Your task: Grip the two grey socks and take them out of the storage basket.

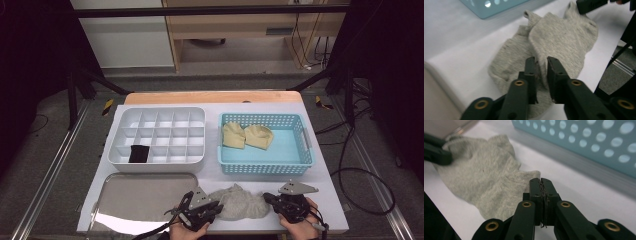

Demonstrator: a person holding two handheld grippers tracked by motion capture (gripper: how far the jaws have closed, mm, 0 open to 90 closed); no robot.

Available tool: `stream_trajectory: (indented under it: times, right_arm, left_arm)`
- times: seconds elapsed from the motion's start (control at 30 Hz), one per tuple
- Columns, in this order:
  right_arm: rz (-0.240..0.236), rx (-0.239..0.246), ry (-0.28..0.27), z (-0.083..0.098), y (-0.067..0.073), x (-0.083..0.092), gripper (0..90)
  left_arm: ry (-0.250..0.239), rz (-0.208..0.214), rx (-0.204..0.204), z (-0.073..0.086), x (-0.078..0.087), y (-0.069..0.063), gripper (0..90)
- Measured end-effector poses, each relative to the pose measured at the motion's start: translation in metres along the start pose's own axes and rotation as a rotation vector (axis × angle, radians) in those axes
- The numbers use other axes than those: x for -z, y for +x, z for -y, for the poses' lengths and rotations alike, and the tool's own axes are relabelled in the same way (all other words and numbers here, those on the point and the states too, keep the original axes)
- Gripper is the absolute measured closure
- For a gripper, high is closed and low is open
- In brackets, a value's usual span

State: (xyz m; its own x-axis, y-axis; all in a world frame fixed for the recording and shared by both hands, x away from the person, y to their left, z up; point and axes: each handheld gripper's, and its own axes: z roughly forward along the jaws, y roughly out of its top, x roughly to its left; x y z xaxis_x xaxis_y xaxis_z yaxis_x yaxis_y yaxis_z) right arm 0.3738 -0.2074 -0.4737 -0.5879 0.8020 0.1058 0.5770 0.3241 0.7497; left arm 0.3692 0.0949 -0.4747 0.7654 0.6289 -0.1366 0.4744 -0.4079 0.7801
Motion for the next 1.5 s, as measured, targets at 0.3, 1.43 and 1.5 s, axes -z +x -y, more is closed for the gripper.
stream_trajectory:
  times: [0.3,1.43,1.5]
  right_arm:
    - [0.039,-0.018,-0.008,0.003,-0.012,0.008,88.6]
    - [0.172,0.036,-0.137,-0.021,-0.009,0.029,67.0]
    - [0.161,0.053,-0.144,-0.027,-0.003,0.026,64.6]
  left_arm:
    - [0.039,-0.093,0.021,-0.011,0.009,0.019,60.7]
    - [0.109,-0.126,-0.047,-0.013,0.001,0.032,84.2]
    - [0.106,-0.127,-0.050,-0.013,0.001,0.032,83.9]
